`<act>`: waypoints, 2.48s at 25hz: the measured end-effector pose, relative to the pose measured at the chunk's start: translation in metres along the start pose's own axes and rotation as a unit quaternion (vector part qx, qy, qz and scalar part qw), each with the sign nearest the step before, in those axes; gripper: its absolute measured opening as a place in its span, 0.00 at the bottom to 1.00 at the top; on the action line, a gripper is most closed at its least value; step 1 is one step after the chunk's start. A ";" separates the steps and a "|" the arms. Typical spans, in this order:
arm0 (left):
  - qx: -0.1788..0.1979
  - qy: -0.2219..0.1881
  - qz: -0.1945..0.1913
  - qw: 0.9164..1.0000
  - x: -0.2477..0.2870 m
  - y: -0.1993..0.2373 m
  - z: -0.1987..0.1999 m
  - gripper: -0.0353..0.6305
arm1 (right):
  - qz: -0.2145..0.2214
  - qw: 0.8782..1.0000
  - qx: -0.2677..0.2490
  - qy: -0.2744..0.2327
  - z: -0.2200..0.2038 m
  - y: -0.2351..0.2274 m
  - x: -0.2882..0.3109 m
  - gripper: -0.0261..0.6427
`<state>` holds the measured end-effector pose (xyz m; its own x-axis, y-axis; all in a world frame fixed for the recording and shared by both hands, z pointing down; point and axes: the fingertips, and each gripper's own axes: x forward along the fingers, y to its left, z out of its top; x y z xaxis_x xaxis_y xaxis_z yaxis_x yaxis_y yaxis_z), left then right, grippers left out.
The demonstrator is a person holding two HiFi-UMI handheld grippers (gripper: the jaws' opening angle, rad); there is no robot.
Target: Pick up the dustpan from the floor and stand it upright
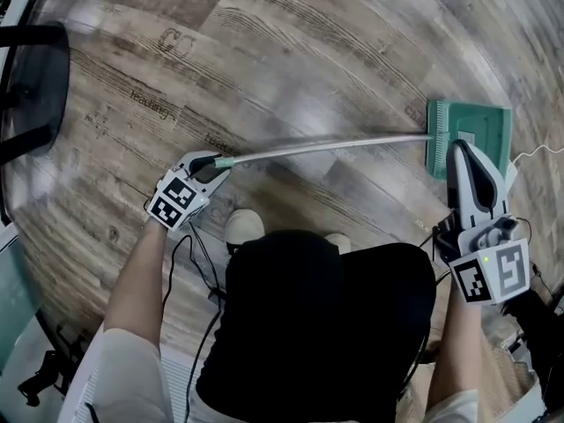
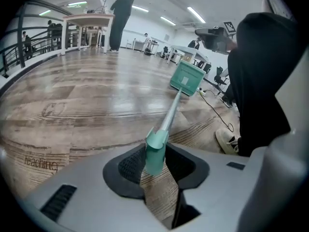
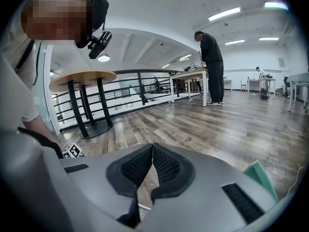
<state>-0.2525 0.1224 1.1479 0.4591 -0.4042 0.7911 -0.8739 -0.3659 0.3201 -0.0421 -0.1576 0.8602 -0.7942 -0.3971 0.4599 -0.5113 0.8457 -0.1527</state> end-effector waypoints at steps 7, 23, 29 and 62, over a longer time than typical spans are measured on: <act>0.002 -0.020 -0.015 1.000 -0.044 -0.021 0.039 0.26 | -0.007 1.000 0.023 0.004 0.019 0.007 -0.022 0.08; 0.045 0.032 -0.003 0.998 -0.260 -0.075 0.193 0.25 | -0.016 0.996 0.086 0.028 0.191 0.068 -0.173 0.08; 0.076 0.051 -0.002 0.996 -0.317 -0.093 0.245 0.25 | -0.024 0.992 0.112 0.045 0.237 0.094 -0.226 0.08; 0.229 0.067 -0.006 0.971 -0.272 -0.295 0.477 0.26 | -0.149 0.966 0.208 -0.028 0.252 0.053 -0.391 0.08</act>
<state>-0.0431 -0.0596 0.5893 0.4171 -0.2955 0.8595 -0.6916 -0.7167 0.0893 0.1582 -0.0475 0.4518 -0.6014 -0.6302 0.4910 -0.7989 0.4792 -0.3635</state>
